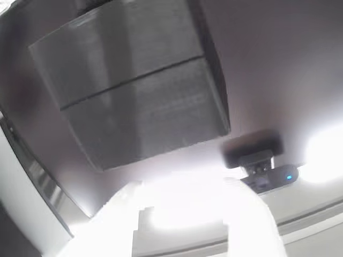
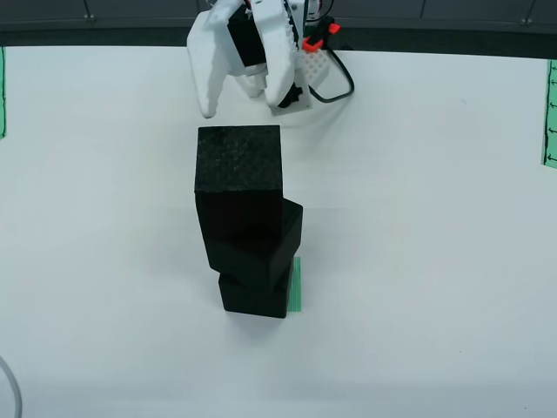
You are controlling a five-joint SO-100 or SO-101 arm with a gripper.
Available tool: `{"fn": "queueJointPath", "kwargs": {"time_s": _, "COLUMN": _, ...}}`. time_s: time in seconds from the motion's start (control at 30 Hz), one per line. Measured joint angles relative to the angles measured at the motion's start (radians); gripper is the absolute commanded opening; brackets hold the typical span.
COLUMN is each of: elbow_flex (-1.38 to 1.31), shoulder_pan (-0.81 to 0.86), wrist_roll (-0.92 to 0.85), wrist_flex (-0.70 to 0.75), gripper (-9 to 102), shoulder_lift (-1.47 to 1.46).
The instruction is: Stack 3 Blocks on the chosen place.
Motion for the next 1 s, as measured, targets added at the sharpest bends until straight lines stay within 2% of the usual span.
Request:
{"fn": "queueJointPath", "kwargs": {"time_s": 0.27, "elbow_flex": -0.021, "shoulder_pan": -0.018, "wrist_roll": 0.459, "wrist_flex": 0.127, "gripper": 0, "shoulder_lift": 0.123}}
{"fn": "queueJointPath", "kwargs": {"time_s": 0.53, "elbow_flex": -0.16, "shoulder_pan": -0.029, "wrist_roll": 0.902, "wrist_flex": 0.517, "gripper": 0, "shoulder_lift": 0.199}}
{"fn": "queueJointPath", "kwargs": {"time_s": 0.63, "elbow_flex": -0.169, "shoulder_pan": -0.049, "wrist_roll": 0.965, "wrist_flex": 0.647, "gripper": 0, "shoulder_lift": 0.227}}
{"fn": "queueJointPath", "kwargs": {"time_s": 0.73, "elbow_flex": -0.163, "shoulder_pan": -0.049, "wrist_roll": 1.008, "wrist_flex": 0.716, "gripper": 0, "shoulder_lift": 0.259}}
{"fn": "queueJointPath", "kwargs": {"time_s": 1.0, "elbow_flex": -0.028, "shoulder_pan": -0.061, "wrist_roll": 1.088, "wrist_flex": 0.772, "gripper": 0, "shoulder_lift": 0.376}}
